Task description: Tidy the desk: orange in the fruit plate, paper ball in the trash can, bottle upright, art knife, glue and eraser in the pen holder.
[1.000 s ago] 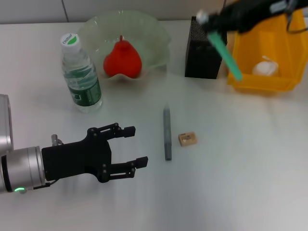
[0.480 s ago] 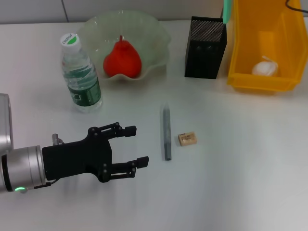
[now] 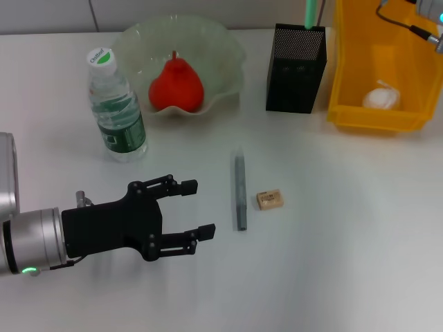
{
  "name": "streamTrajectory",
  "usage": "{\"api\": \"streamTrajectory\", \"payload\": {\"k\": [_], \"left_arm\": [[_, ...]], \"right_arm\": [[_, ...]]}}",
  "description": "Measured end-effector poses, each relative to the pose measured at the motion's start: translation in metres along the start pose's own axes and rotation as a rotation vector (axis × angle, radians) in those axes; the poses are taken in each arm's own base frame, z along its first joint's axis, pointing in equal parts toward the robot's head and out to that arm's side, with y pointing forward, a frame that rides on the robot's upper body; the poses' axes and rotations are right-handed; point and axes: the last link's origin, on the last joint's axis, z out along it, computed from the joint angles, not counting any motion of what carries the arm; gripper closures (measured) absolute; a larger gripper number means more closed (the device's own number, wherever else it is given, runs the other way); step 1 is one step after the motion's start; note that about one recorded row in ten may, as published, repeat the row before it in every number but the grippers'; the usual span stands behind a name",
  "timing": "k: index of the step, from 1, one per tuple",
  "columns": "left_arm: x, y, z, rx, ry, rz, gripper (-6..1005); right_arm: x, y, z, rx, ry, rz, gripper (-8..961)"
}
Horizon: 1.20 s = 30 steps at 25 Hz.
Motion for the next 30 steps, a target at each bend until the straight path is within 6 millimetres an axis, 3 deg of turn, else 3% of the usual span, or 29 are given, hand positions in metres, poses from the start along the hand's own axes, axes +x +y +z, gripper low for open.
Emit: {"api": "streamTrajectory", "payload": {"k": [12, 26, 30], "left_arm": [[0.0, 0.0, -0.001, 0.011, 0.009, 0.001, 200], [0.001, 0.0, -0.005, 0.017, 0.02, -0.003, 199], [0.002, 0.0, -0.006, 0.015, 0.024, -0.001, 199]], "right_arm": [[0.022, 0.006, 0.02, 0.052, 0.063, 0.024, 657], [0.031, 0.005, 0.011, 0.057, 0.07, 0.056, 628], [0.029, 0.005, 0.011, 0.048, 0.061, 0.061, 474]]}}
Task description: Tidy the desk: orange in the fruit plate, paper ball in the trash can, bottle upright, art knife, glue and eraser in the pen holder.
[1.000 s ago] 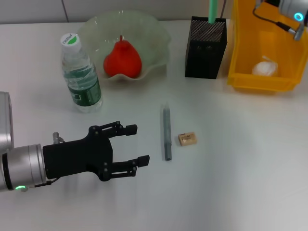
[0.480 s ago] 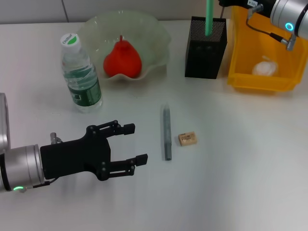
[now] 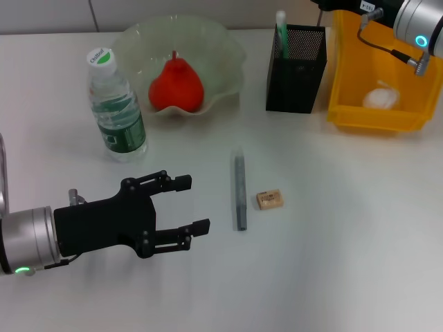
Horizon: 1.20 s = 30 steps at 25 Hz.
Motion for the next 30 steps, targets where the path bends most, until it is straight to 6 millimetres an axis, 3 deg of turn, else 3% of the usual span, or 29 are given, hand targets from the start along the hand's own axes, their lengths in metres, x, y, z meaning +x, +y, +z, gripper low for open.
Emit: {"api": "streamTrajectory", "payload": {"k": [2, 6, 8, 13, 18, 23, 27, 30], "left_arm": [[0.0, 0.0, 0.0, 0.003, 0.002, 0.0, 199], [0.001, -0.001, -0.001, 0.007, 0.006, -0.001, 199], [0.001, 0.0, -0.001, 0.005, 0.011, -0.003, 199], [0.002, 0.0, -0.001, 0.002, 0.022, -0.005, 200], [0.003, -0.001, 0.0, 0.005, 0.02, -0.005, 200], [0.001, 0.0, 0.0, 0.005, 0.013, -0.011, 200], [-0.001, -0.001, -0.001, 0.018, 0.002, -0.014, 200], [-0.002, -0.002, -0.001, 0.027, -0.003, -0.016, 200]], "right_arm": [[-0.001, 0.0, 0.0, -0.001, -0.006, 0.003, 397], [-0.012, -0.003, -0.007, -0.011, -0.083, 0.077, 356], [-0.023, -0.005, -0.02, -0.061, -0.153, 0.155, 336], [-0.042, 0.0, -0.074, -0.319, -0.226, 0.259, 285], [-0.04, 0.008, -0.11, -0.511, -0.069, 0.186, 285], [-0.029, 0.02, -0.1, -0.597, 0.288, 0.037, 286], [-0.02, 0.04, -0.07, -0.657, 0.61, -0.105, 286], [-0.014, 0.053, -0.057, -0.681, 0.716, -0.173, 286]]}}
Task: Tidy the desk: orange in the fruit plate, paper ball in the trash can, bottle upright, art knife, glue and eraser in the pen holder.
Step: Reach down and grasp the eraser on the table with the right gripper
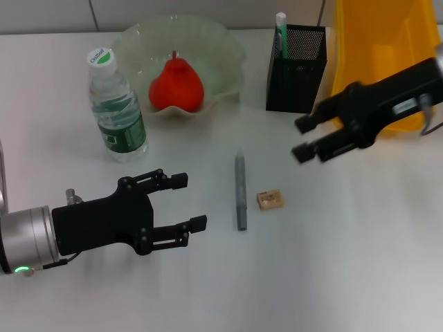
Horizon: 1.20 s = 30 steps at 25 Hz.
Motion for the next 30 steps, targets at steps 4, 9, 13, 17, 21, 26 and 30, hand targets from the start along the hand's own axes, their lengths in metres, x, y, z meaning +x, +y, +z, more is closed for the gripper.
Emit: {"api": "streamTrajectory", "payload": {"k": [4, 9, 13, 17, 21, 26, 30], "left_arm": [[-0.001, -0.001, 0.0, 0.007, -0.004, -0.006, 200], [-0.004, 0.0, -0.002, 0.016, -0.008, -0.015, 199], [-0.006, 0.002, -0.004, 0.024, -0.007, -0.022, 199], [-0.008, 0.002, -0.006, 0.032, -0.009, -0.028, 200], [-0.01, 0.002, -0.007, 0.044, -0.015, -0.039, 200], [-0.012, 0.003, -0.008, 0.05, -0.017, -0.051, 199], [-0.013, 0.004, -0.009, 0.052, -0.018, -0.053, 199]], "right_arm": [[-0.012, 0.002, 0.03, 0.02, 0.142, -0.087, 286], [-0.02, 0.008, 0.066, 0.041, 0.294, -0.232, 287], [-0.02, 0.007, 0.074, 0.06, 0.33, -0.269, 287], [-0.018, 0.006, 0.082, 0.073, 0.361, -0.302, 289], [-0.013, 0.006, 0.091, 0.083, 0.392, -0.332, 298], [-0.007, 0.006, 0.097, 0.082, 0.4, -0.343, 333], [-0.005, 0.005, 0.099, 0.082, 0.391, -0.353, 386]]}}
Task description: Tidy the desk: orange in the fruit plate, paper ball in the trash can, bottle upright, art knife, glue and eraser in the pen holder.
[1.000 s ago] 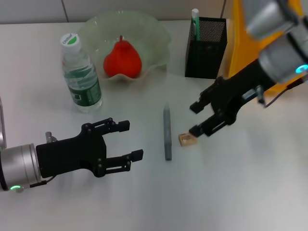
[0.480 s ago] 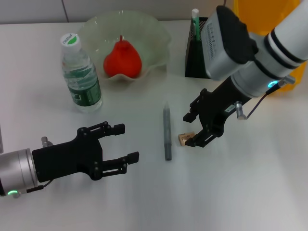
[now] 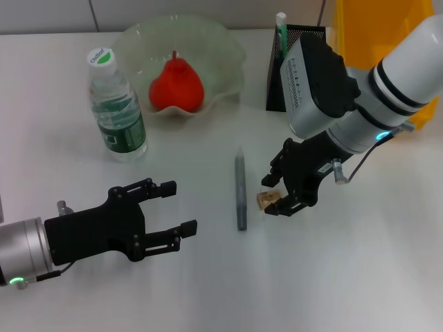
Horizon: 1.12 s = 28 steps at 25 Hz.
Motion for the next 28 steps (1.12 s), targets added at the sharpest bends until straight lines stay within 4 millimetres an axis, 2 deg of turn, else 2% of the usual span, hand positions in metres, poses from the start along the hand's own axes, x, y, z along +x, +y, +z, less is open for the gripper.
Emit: {"api": "streamTrajectory", "payload": {"k": [5, 11, 16, 28], "left_arm": [[0.0, 0.0, 0.0, 0.003, 0.001, 0.0, 200], [0.0, -0.001, 0.0, 0.004, 0.002, 0.0, 200], [0.001, -0.001, 0.0, 0.01, 0.01, -0.002, 199], [0.003, -0.002, -0.001, 0.014, 0.02, -0.002, 199]], "right_arm": [[-0.003, -0.001, 0.005, 0.017, 0.0, -0.022, 451], [-0.001, 0.0, 0.01, 0.017, 0.015, -0.03, 456], [0.0, -0.001, 0.011, 0.023, 0.016, -0.034, 544], [-0.005, -0.003, 0.009, 0.03, -0.018, -0.028, 674]]}}
